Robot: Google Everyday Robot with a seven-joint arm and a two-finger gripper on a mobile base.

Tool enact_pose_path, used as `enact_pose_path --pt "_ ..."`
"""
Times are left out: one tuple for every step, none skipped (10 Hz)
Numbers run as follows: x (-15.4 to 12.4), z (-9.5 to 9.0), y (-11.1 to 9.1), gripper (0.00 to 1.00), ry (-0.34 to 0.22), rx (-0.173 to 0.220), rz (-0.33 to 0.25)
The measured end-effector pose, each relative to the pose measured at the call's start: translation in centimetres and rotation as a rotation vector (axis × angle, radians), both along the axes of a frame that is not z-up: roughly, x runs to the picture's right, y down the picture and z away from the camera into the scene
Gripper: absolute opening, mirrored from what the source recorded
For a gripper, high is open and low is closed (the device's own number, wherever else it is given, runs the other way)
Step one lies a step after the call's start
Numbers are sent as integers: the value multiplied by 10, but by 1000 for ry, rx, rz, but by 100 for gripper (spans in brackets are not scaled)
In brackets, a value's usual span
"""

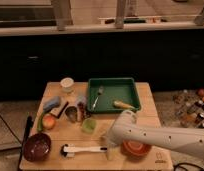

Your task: Place brush in metal cup

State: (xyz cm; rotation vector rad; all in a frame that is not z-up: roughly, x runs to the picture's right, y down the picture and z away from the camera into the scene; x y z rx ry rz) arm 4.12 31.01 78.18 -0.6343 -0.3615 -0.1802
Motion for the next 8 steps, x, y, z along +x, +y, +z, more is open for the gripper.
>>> enact_pose_path --pt "0 -2 -1 80 0 0 1" --pt "0 -2 -2 80 -1 1 1" --pt "0 -2 -2 80 -2 1 0" --pt "-2 -1 -2 80 -4 2 -2" --pt "-3 -2 0 80 19 -11 -21" --pt "-13 -2 0 80 34 -28 -37" --pt "-21 -3 2 80 46 -48 -56" --pt "-27 -3 5 80 70 -78 -83"
